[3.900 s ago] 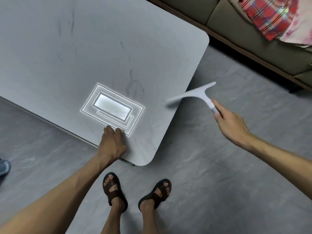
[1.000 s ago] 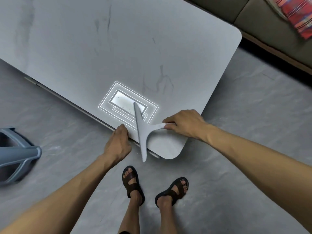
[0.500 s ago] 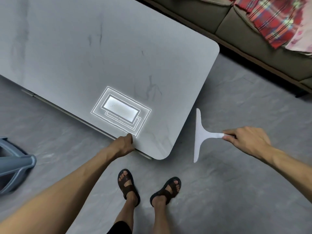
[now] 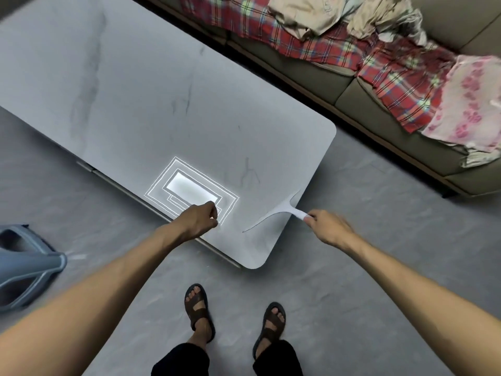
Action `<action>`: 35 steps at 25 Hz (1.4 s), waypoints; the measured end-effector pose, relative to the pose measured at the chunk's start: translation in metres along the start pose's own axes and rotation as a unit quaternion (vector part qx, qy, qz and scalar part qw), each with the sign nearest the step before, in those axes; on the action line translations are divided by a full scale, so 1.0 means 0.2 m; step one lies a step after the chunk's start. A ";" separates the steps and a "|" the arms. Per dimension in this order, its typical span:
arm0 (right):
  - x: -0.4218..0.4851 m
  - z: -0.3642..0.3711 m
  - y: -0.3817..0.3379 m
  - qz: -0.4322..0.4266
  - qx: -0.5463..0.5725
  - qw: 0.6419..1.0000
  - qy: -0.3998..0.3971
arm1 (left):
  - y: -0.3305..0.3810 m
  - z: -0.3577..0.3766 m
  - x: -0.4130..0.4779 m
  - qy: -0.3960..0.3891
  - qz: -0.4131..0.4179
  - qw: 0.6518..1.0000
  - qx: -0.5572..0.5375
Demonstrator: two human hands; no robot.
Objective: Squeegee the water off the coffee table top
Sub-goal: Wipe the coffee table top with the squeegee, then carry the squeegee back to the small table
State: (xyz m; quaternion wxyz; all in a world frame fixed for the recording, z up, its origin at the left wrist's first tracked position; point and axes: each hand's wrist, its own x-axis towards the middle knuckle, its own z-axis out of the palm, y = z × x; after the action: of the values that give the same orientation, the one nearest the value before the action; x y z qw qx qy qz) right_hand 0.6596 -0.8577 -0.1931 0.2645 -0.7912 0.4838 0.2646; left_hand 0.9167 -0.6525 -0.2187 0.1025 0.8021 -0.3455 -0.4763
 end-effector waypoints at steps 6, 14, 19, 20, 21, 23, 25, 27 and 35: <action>0.18 -0.17 0.03 0.120 0.333 0.935 0.013 | 0.11 0.02 -0.09 0.055 -0.032 0.997 -0.031; 0.85 -0.20 0.11 0.010 -0.132 0.991 0.013 | 0.21 0.77 -0.05 0.109 -0.168 0.972 -0.124; 0.83 0.09 0.04 -0.091 -0.128 0.988 0.001 | 0.31 1.07 -0.17 0.147 -0.207 0.944 -0.208; 0.75 0.18 0.07 -0.099 -0.058 0.993 -0.007 | 0.33 1.11 -0.21 0.154 -0.216 0.939 -0.220; 0.66 0.27 0.10 -0.126 -0.019 0.992 -0.018 | 0.34 1.15 -0.24 0.160 -0.226 0.933 -0.228; 0.49 0.44 0.16 -0.162 -0.022 0.986 -0.023 | 0.34 1.23 -0.31 0.170 -0.240 0.923 -0.247; 0.34 0.58 0.25 -0.176 -0.084 0.980 -0.041 | 0.34 1.32 -0.39 0.179 -0.246 0.915 -0.264; 0.22 0.66 0.33 -0.175 -0.111 0.977 -0.058 | 0.34 1.41 -0.48 0.192 -0.255 0.906 -0.278; -0.22 0.54 0.56 -0.191 -0.161 0.967 -0.045 | 0.43 1.72 -0.99 0.251 -0.258 0.884 -0.299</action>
State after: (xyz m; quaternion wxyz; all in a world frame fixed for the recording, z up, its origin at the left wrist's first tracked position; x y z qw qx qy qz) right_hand 0.5241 -0.8011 -0.2591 0.2009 -0.8885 0.2625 0.3182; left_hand 0.5280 -0.5301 -0.2193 0.2940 0.8870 0.0698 -0.3493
